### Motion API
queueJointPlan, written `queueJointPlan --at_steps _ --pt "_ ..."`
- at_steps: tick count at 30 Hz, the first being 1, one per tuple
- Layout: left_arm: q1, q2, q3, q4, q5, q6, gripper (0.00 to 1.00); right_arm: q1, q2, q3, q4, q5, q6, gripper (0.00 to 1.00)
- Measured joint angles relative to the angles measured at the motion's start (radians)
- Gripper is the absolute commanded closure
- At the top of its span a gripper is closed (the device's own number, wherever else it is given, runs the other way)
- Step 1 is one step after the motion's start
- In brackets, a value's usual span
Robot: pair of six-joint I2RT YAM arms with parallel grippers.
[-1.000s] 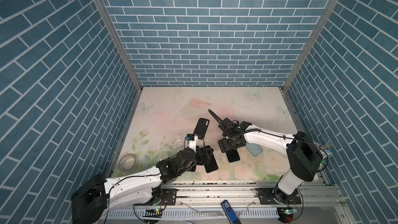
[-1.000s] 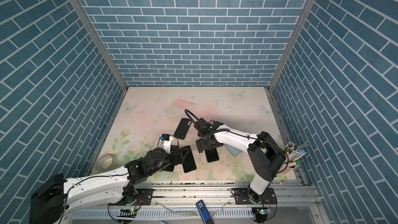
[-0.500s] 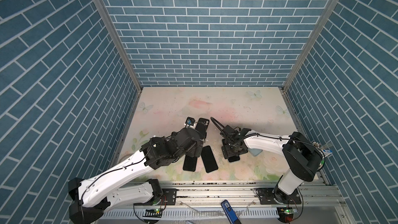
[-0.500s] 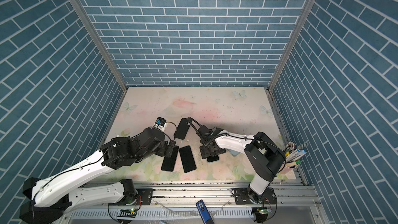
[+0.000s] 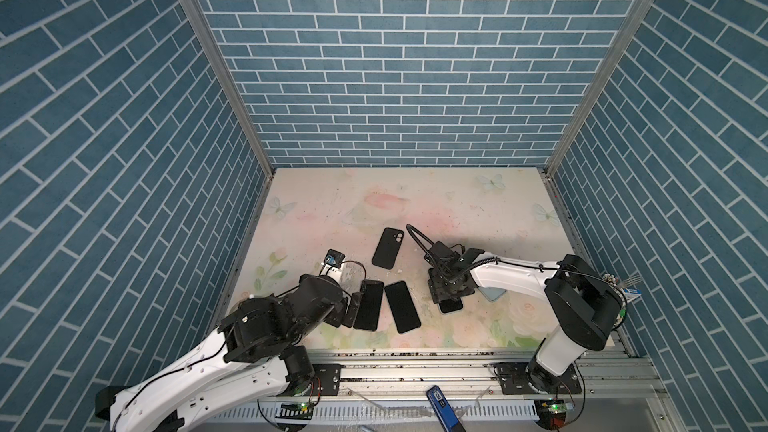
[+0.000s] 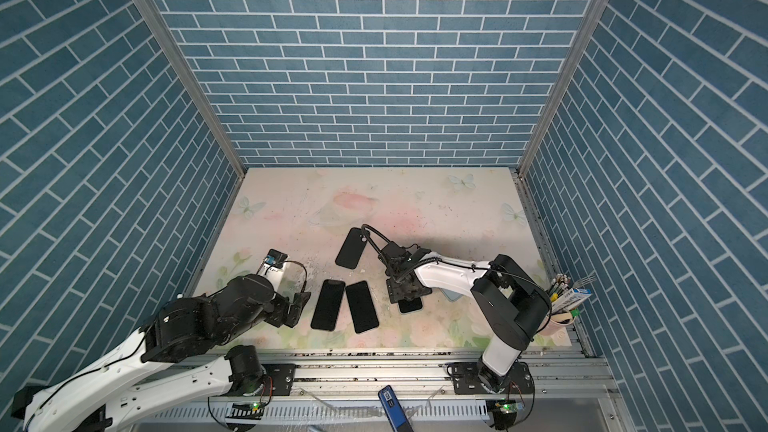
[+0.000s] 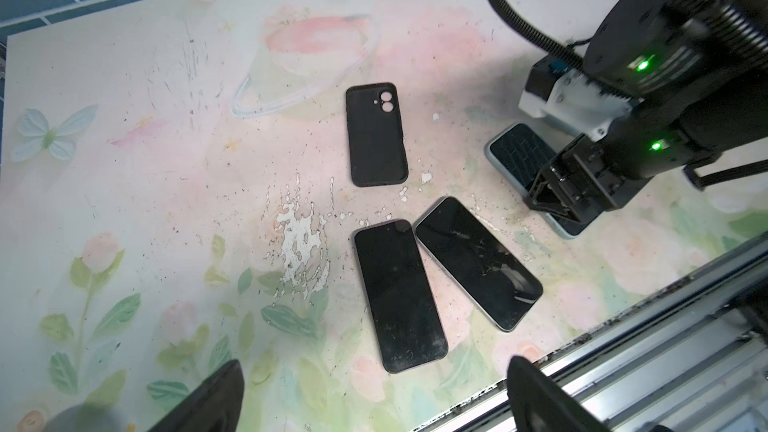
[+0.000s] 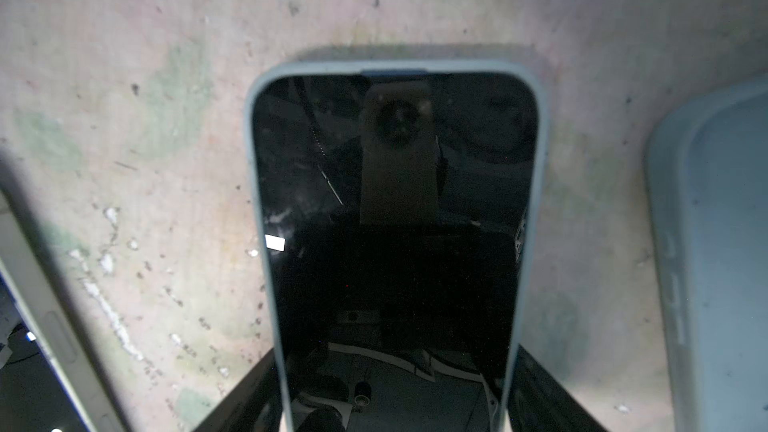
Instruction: Put the phone into the phone case
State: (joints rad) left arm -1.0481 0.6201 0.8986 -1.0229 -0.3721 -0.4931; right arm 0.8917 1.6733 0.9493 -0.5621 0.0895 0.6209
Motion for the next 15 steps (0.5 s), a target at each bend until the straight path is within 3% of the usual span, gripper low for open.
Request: queueJointPlan --at_steps 7,15 --pt "0.0 0.001 0.0 -0.003 -0.009 -0.016 0.0 -0.052 0.049 0.112 -0.061 -0.003 -0.055 0.23" --pt "-0.001 0.075 0.0 -0.015 -0.014 -0.028 0.0 -0.191 0.245 0.45 -0.116 -0.021 -0.175 0.23"
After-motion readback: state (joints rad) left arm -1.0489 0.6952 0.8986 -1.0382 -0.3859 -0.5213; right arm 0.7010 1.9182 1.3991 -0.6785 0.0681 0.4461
